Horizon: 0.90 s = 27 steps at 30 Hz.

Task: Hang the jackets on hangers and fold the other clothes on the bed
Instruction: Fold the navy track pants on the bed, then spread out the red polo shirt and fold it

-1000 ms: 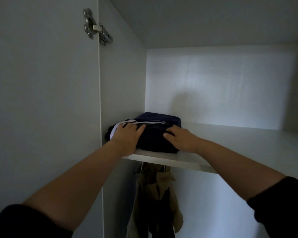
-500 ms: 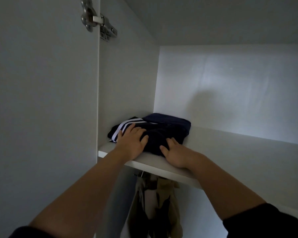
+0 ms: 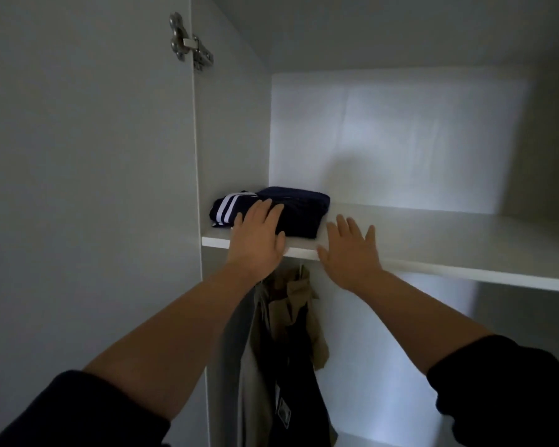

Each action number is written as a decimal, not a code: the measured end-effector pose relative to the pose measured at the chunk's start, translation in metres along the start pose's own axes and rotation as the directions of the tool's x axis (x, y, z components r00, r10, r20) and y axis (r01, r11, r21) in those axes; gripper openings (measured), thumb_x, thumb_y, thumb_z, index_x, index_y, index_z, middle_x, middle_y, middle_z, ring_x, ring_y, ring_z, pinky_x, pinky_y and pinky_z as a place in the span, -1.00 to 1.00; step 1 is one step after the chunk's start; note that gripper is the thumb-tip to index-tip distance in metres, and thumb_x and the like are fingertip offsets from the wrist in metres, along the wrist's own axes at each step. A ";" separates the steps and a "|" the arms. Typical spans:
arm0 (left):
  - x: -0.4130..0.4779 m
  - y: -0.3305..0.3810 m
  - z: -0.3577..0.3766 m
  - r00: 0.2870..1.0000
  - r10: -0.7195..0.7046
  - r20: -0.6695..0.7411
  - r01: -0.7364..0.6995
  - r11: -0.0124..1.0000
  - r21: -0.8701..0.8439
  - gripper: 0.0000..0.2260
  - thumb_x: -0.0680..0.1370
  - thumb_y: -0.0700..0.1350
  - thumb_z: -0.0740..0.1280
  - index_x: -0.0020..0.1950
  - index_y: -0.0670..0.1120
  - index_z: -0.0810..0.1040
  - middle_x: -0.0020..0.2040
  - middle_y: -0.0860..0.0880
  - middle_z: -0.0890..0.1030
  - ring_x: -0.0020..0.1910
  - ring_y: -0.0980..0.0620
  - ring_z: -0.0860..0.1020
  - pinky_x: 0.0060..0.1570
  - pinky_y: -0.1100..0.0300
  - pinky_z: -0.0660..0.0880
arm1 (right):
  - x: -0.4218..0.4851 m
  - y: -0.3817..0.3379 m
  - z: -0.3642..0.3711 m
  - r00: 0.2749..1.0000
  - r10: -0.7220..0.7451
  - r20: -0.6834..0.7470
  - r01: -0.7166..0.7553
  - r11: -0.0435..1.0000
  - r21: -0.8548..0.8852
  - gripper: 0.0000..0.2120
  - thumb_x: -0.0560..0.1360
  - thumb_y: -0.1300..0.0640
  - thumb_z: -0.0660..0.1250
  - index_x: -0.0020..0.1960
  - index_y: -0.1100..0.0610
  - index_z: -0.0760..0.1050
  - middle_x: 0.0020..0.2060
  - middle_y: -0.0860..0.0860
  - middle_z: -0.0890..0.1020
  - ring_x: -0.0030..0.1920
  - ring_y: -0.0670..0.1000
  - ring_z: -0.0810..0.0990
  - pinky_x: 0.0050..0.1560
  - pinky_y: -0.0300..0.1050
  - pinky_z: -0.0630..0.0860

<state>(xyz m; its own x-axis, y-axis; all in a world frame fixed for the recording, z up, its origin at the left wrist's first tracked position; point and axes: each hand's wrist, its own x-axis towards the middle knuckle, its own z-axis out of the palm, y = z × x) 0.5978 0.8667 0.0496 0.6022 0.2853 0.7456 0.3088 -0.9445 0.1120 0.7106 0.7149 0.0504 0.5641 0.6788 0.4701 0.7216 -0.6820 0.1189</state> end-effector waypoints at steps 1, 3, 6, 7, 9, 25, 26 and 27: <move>-0.010 0.007 -0.009 1.000 0.021 -0.014 -0.021 1.000 0.008 -0.49 0.60 -0.04 0.16 0.53 -0.08 0.16 0.53 -0.12 0.18 0.51 -0.08 0.11 0.45 -0.15 0.07 | -0.018 -0.003 -0.005 1.000 0.016 -0.022 -0.016 0.999 -0.034 -0.43 0.64 -0.11 -0.10 0.56 0.14 -0.05 0.56 0.13 -0.04 0.55 0.12 -0.07 0.46 0.28 -0.12; -0.035 0.020 -0.024 0.998 0.057 -0.004 -0.056 0.998 0.018 -0.46 0.60 -0.01 0.16 0.55 -0.05 0.09 0.55 -0.11 0.11 0.53 -0.09 0.05 0.45 -0.16 0.02 | -0.058 -0.010 -0.015 0.997 0.054 -0.051 -0.059 0.993 -0.098 -0.43 0.64 -0.11 -0.11 0.56 0.14 -0.05 0.56 0.13 -0.06 0.55 0.13 -0.09 0.46 0.28 -0.15; -0.083 0.040 -0.045 0.990 0.137 0.007 -0.137 0.991 0.000 -0.44 0.60 0.01 0.16 0.56 -0.04 0.06 0.56 -0.12 0.07 0.54 -0.11 0.02 0.46 -0.18 -0.01 | -0.125 -0.018 -0.030 0.988 0.145 -0.052 -0.152 0.975 -0.162 -0.42 0.63 -0.14 -0.11 0.55 0.14 -0.03 0.56 0.14 -0.04 0.55 0.14 -0.09 0.46 0.28 -0.15; -0.100 0.047 -0.052 0.988 0.157 0.011 -0.156 0.987 -0.025 -0.43 0.59 0.02 0.17 0.56 -0.04 0.07 0.56 -0.13 0.07 0.54 -0.12 0.03 0.45 -0.19 0.00 | -0.149 -0.020 -0.036 0.983 0.180 -0.039 -0.184 0.967 -0.177 -0.42 0.63 -0.14 -0.11 0.55 0.14 -0.02 0.56 0.13 -0.03 0.55 0.14 -0.09 0.46 0.28 -0.15; -0.134 0.065 -0.066 0.979 0.191 0.064 -0.187 0.980 -0.072 -0.41 0.58 0.09 0.15 0.56 -0.02 0.05 0.57 -0.12 0.05 0.54 -0.13 0.02 0.45 -0.21 -0.02 | -0.198 -0.022 -0.049 0.967 0.253 -0.021 -0.252 0.946 -0.204 -0.42 0.63 -0.14 -0.10 0.55 0.13 -0.01 0.56 0.13 -0.02 0.55 0.14 -0.08 0.46 0.28 -0.14; -0.328 0.317 -0.214 0.690 0.723 0.025 -0.654 0.638 -0.406 -0.38 0.57 0.16 0.11 0.57 0.04 -0.03 0.58 -0.06 -0.02 0.55 -0.07 -0.08 0.43 -0.22 -0.11 | -0.589 0.001 -0.234 0.635 0.756 -0.162 -0.759 0.569 -0.317 -0.43 0.61 -0.10 0.00 0.54 0.14 0.04 0.56 0.11 0.02 0.55 0.10 -0.07 0.47 0.25 -0.17; -0.346 0.332 -0.227 0.666 0.746 0.010 -0.673 0.606 -0.424 -0.38 0.57 0.16 0.09 0.57 0.04 -0.04 0.58 -0.06 -0.02 0.55 -0.07 -0.08 0.44 -0.21 -0.11 | -0.616 -0.003 -0.247 0.609 0.774 -0.176 -0.777 0.537 -0.328 -0.44 0.61 -0.09 0.00 0.53 0.14 0.05 0.56 0.11 0.02 0.55 0.10 -0.07 0.47 0.25 -0.16; -0.364 0.347 -0.241 0.643 0.766 -0.007 -0.689 0.574 -0.443 -0.39 0.57 0.16 0.08 0.57 0.04 -0.05 0.58 -0.06 -0.03 0.55 -0.07 -0.09 0.44 -0.21 -0.11 | -0.642 -0.008 -0.259 0.580 0.792 -0.189 -0.796 0.503 -0.338 -0.44 0.62 -0.09 0.01 0.53 0.14 0.06 0.56 0.10 0.02 0.55 0.10 -0.06 0.47 0.25 -0.16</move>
<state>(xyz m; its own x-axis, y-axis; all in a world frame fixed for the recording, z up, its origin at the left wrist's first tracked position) 0.3087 0.3957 -0.0243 0.6181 -0.5415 0.5698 -0.5641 -0.8104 -0.1582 0.2386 0.2138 -0.0262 0.8233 -0.1977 0.5320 -0.2218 -0.9749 -0.0190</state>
